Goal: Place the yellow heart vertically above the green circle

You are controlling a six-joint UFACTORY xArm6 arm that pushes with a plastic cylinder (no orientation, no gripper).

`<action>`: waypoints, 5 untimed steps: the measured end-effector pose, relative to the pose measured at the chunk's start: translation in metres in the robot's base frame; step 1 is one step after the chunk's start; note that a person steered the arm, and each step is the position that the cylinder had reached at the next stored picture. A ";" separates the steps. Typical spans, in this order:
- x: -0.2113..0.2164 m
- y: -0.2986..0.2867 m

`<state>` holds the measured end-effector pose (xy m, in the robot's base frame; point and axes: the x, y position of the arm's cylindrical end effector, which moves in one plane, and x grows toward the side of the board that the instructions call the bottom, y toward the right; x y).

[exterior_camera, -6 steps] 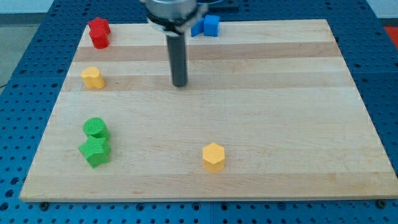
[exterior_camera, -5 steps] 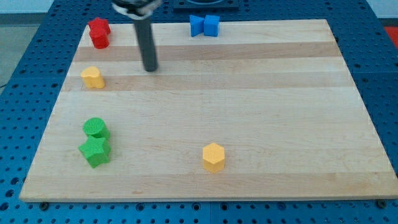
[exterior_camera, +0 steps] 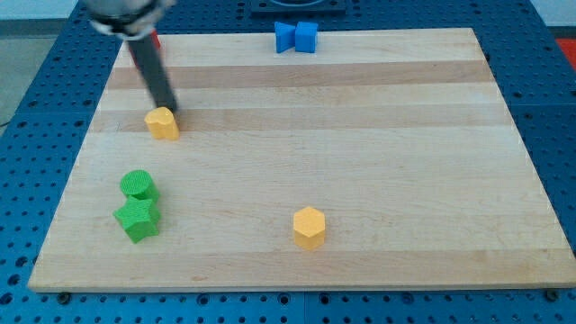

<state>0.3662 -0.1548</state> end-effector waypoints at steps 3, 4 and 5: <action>-0.026 -0.051; 0.006 -0.111; 0.041 -0.064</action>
